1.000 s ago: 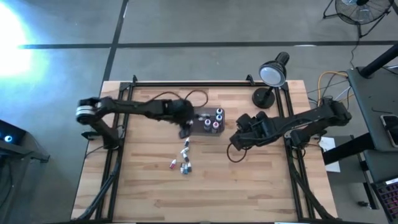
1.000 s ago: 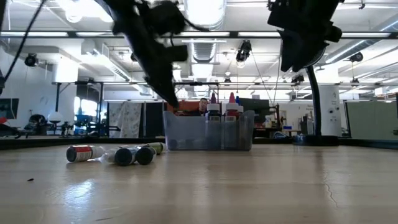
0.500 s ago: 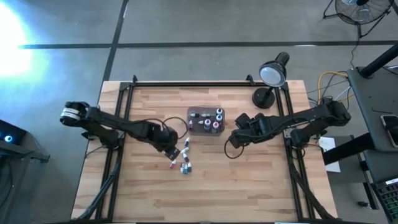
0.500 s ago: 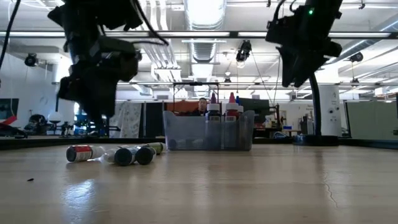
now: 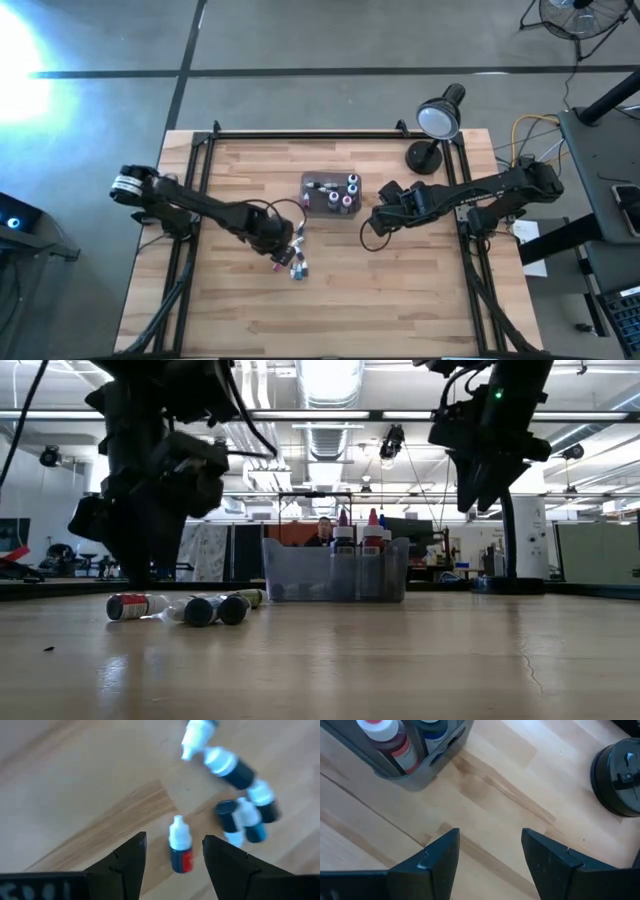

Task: Pick & Place food coloring
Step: Put the small red food coloring bottle into the bin, then put the small light green food coloring bottle into the bin

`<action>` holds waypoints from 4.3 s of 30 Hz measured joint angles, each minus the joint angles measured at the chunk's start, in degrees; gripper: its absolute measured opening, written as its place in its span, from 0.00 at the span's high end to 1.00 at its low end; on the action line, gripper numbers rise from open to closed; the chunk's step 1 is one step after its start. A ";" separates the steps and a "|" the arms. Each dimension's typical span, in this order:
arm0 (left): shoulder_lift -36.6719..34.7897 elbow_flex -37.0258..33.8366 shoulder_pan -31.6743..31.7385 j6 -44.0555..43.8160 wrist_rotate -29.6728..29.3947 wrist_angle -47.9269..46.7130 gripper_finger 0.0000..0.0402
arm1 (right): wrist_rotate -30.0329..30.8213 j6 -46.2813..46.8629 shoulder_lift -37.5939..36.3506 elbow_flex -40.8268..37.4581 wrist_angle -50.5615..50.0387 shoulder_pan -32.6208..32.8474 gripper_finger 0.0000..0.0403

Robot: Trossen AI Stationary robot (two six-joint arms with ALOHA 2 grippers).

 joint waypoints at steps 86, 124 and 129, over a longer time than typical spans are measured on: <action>-4.84 -1.27 7.34 41.87 -7.87 9.85 0.56 | 1.79 -11.61 -0.87 -1.97 6.14 -0.57 0.48; 7.99 -2.52 -1.44 33.43 -22.88 18.55 0.57 | 2.15 -11.59 -0.81 -3.68 6.18 -0.59 0.48; 8.06 -2.54 -1.44 36.15 -23.00 18.34 0.66 | 2.15 -11.59 -0.81 -3.78 6.22 -0.59 0.48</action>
